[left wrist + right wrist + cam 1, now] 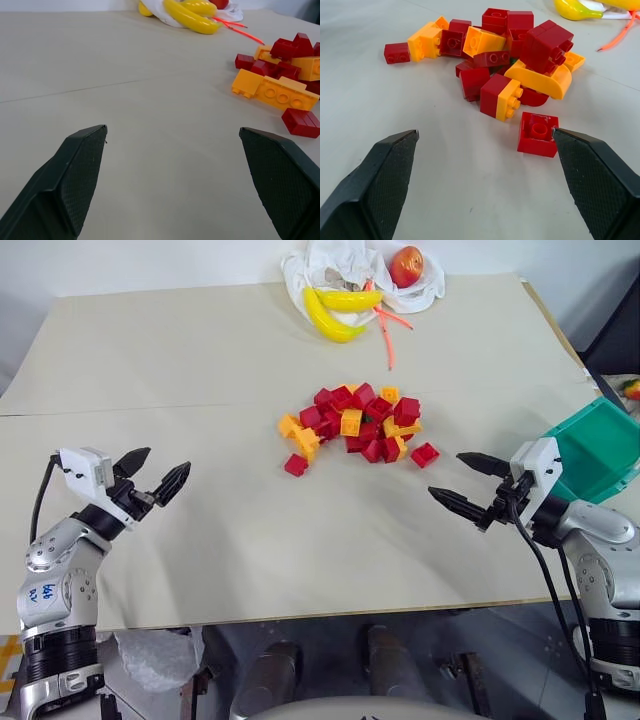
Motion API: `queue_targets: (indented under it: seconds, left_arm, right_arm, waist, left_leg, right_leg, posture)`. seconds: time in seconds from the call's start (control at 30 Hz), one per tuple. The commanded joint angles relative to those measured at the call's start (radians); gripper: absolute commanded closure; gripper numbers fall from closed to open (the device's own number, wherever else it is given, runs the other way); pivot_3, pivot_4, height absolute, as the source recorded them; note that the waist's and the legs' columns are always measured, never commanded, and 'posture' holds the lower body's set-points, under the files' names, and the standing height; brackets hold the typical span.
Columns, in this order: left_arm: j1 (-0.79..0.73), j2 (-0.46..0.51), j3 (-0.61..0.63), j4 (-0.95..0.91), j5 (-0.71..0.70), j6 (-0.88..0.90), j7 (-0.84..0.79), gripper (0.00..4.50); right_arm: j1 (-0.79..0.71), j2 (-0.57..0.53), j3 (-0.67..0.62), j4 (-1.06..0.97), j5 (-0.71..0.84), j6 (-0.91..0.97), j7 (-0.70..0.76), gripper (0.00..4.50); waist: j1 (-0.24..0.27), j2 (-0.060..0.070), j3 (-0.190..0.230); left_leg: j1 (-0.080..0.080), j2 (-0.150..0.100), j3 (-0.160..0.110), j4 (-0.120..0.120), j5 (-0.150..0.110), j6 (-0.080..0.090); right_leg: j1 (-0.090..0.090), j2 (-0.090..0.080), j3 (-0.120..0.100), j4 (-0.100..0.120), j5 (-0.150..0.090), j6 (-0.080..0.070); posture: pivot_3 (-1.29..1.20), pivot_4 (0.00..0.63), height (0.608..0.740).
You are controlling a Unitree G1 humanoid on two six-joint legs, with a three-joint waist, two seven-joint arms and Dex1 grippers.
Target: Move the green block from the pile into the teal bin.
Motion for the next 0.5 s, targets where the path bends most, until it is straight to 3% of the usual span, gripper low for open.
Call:
queue_targets:
  seconds: [0.03,0.33,0.5]
  left_arm:
    - [-0.012,0.036,0.001,0.0,0.038,-0.033,-0.001,0.0]
    - [-0.053,0.024,-0.005,0.011,0.08,-0.051,0.071,0.0]
    - [-0.068,0.032,-0.073,0.0,0.134,-0.067,0.044,0.0]
  right_arm:
    - [-0.016,-0.001,-0.016,-0.058,0.018,-0.008,-0.014,0.04]
    - [-0.026,0.074,0.046,-0.225,0.022,0.086,-0.156,0.04]
    - [-0.104,0.136,0.167,-0.276,-0.034,0.168,-0.267,0.04]
  waist:
    - [0.0,0.0,0.0]
    - [0.0,0.0,0.0]
    - [-0.002,0.0,0.0]
  left_leg:
    - [0.0,0.0,0.0,0.0,0.0,0.0]
    - [0.0,0.0,0.0,0.001,0.0,0.0]
    - [0.0,0.0,0.0,0.002,0.0,0.0]
  right_leg:
    - [0.0,0.0,0.0,0.0,0.0,0.0]
    - [0.0,0.0,0.0,0.001,0.0,0.0]
    - [0.0,0.0,0.001,0.001,0.0,0.0]
  posture:
    - [0.0,0.15,0.74]
    - [0.0,0.15,0.74]
    - [0.0,0.15,0.74]
